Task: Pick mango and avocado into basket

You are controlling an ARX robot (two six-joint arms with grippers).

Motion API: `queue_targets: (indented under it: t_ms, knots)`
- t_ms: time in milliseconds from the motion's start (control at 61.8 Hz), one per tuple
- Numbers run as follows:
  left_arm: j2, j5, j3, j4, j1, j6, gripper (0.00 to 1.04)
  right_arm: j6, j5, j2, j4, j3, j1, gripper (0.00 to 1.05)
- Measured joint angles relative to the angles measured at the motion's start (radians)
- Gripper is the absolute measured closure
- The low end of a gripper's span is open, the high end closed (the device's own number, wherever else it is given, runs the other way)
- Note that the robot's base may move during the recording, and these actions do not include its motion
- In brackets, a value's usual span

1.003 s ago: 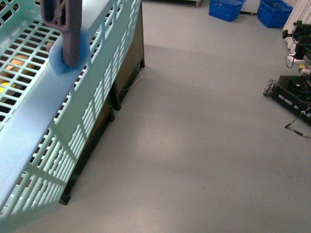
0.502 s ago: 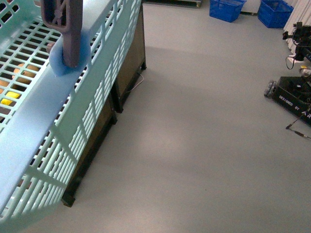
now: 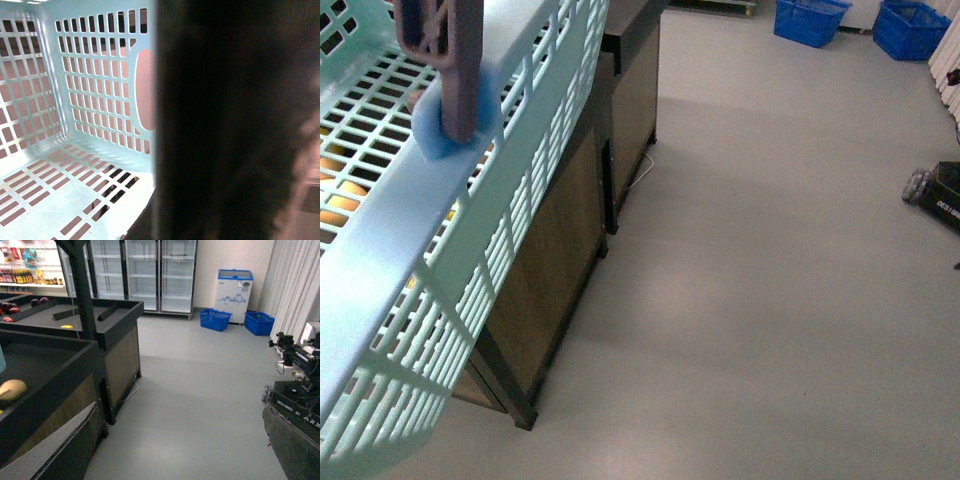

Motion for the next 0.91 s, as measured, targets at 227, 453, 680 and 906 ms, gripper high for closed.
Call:
queue_targets:
  t_ms: [227, 453, 680, 906]
  knots:
    - [0.000, 0.002, 0.000, 0.000, 0.000, 0.002, 0.99, 0.000, 0.000, 0.000, 0.000, 0.000, 0.000, 0.07]
    - [0.000, 0.000, -0.001, 0.000, 0.000, 0.004, 0.99, 0.000, -0.001, 0.000, 0.000, 0.000, 0.000, 0.07]
    - [-0.002, 0.001, -0.002, -0.001, 0.000, 0.005, 0.99, -0.001, 0.000, 0.000, -0.002, 0.000, 0.000, 0.07]
    - [-0.004, 0.000, -0.002, -0.001, 0.000, 0.005, 0.99, 0.000, 0.000, 0.000, -0.001, 0.000, 0.000, 0.07]
